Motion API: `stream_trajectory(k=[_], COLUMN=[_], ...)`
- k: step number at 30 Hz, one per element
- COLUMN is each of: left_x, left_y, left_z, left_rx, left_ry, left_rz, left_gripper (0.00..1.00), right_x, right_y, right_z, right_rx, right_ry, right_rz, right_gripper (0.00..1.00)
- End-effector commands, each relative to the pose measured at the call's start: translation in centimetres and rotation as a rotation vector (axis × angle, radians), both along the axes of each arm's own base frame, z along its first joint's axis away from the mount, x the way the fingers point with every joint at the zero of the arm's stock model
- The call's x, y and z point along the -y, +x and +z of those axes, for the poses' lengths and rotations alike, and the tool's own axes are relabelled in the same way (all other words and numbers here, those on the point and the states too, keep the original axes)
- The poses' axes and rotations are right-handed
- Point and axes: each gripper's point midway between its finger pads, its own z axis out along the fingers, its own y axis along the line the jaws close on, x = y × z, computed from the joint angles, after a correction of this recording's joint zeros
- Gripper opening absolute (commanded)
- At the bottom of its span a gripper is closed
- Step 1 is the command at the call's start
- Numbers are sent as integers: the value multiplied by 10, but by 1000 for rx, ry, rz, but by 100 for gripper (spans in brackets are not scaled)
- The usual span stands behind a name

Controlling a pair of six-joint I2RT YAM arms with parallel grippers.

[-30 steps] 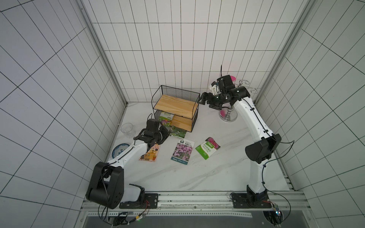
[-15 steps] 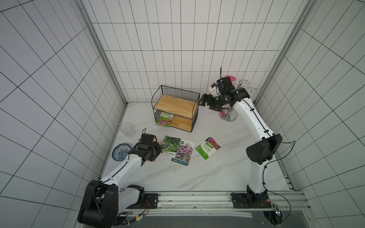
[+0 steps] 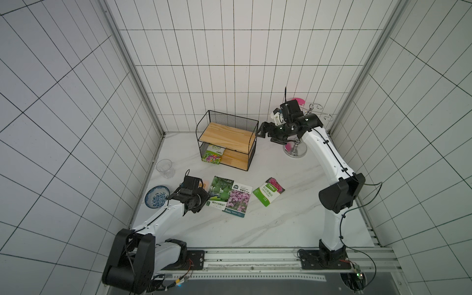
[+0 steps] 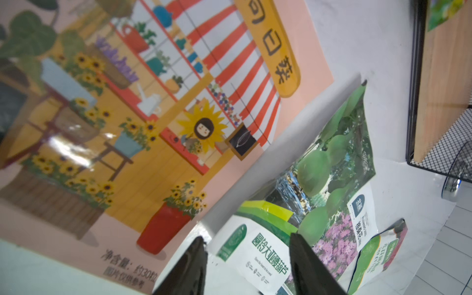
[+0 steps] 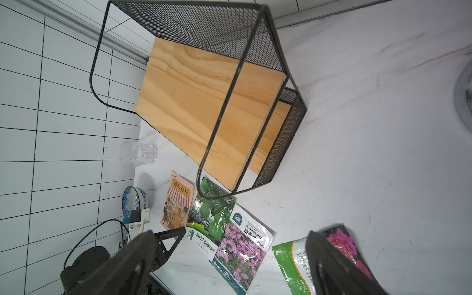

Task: Take the seed bag off the shelf
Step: Place the seed packet at the center of the board.

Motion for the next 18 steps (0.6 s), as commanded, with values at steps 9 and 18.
stream_trajectory(k=[9, 18], left_x=[-27, -16], left_y=[18, 111], left_z=[72, 101], left_rx=[106, 243], left_ry=[160, 88], left_rz=[31, 86], left_gripper=[69, 72], right_x=[8, -2], right_y=[-1, 4], right_z=[19, 23], right_rx=[47, 46], right_ry=[9, 46], right_rz=[-12, -8], right_gripper=[96, 97])
